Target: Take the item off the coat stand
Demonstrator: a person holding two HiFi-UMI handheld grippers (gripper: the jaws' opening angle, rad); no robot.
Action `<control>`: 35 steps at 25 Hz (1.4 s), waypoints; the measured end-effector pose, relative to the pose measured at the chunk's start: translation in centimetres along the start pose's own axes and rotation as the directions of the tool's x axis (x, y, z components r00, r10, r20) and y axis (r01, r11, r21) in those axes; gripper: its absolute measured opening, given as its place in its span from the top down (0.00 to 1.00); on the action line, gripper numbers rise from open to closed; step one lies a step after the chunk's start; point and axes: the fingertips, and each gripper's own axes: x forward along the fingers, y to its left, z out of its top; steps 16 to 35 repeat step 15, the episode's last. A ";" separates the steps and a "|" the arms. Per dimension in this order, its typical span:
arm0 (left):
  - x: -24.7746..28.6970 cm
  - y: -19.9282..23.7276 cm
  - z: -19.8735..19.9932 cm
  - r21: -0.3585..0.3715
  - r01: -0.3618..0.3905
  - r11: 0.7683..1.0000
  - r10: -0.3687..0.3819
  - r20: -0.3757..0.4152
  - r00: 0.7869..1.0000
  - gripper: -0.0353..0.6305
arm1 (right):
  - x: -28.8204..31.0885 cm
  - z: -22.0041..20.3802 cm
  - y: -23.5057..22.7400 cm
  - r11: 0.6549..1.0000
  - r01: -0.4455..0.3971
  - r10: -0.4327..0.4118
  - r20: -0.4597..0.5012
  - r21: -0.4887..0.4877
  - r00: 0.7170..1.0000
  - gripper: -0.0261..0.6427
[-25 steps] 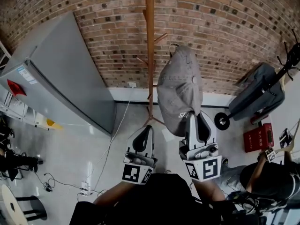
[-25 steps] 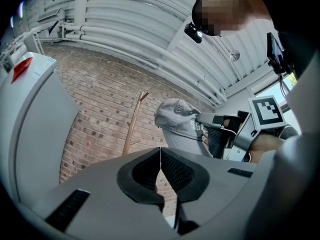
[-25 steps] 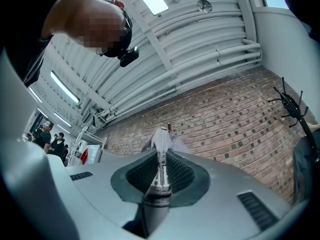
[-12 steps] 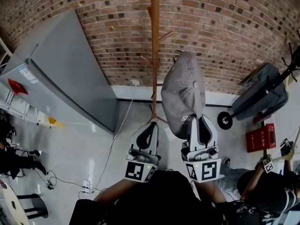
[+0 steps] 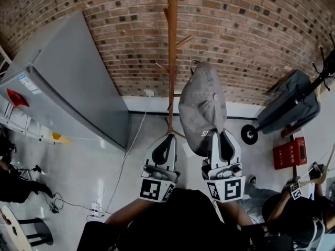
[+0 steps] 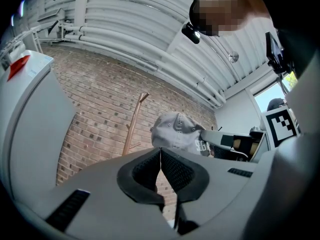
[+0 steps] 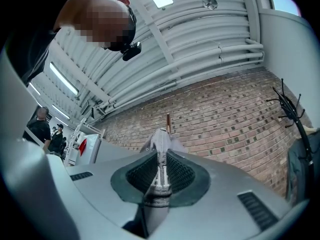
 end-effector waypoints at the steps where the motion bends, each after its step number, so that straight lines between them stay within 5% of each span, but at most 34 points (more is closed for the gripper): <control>1: 0.0 -0.1 0.1 0.001 0.001 1.000 -0.001 0.003 1.000 0.92 | 0.0 -0.1 0.0 1.000 -0.001 0.001 -0.003 -0.002 1.000 0.88; 35: -0.4 0.4 0.1 0.003 -0.028 1.000 0.028 0.012 1.000 0.92 | -0.8 -2.2 0.0 1.000 -0.003 0.003 -0.054 0.015 0.999 0.88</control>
